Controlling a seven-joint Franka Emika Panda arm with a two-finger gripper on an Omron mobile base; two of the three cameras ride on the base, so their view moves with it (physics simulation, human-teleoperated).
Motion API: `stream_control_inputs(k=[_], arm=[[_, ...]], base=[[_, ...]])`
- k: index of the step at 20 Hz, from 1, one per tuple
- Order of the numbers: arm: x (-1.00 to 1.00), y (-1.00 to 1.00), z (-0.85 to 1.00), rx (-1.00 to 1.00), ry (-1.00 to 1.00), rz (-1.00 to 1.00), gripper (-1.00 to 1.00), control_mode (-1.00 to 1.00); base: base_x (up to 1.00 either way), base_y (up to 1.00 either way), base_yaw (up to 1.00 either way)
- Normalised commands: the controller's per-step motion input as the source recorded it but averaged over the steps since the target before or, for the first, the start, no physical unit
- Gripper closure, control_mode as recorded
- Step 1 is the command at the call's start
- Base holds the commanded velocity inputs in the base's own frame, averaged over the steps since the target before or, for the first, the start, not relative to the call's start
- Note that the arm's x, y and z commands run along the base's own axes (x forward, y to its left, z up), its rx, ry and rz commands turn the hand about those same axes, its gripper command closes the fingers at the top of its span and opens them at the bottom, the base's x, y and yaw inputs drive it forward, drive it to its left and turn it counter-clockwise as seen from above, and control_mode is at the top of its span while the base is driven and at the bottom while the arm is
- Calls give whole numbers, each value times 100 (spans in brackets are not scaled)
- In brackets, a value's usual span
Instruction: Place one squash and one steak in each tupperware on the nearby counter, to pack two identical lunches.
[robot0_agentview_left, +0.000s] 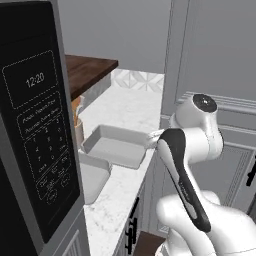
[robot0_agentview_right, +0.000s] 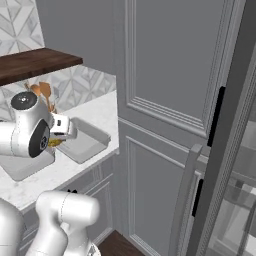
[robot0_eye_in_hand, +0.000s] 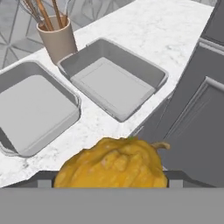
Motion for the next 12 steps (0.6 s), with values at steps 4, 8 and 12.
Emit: stream_control_inputs(k=[4,8,12], arm=[[100,52,-46,-6,3,3,100,-100],[100,25,-34,0,7,4,100,-100],[100,19,-37,0,13,6,100,-100]], base=[[0,0,0],[0,0,0],[0,0,0]])
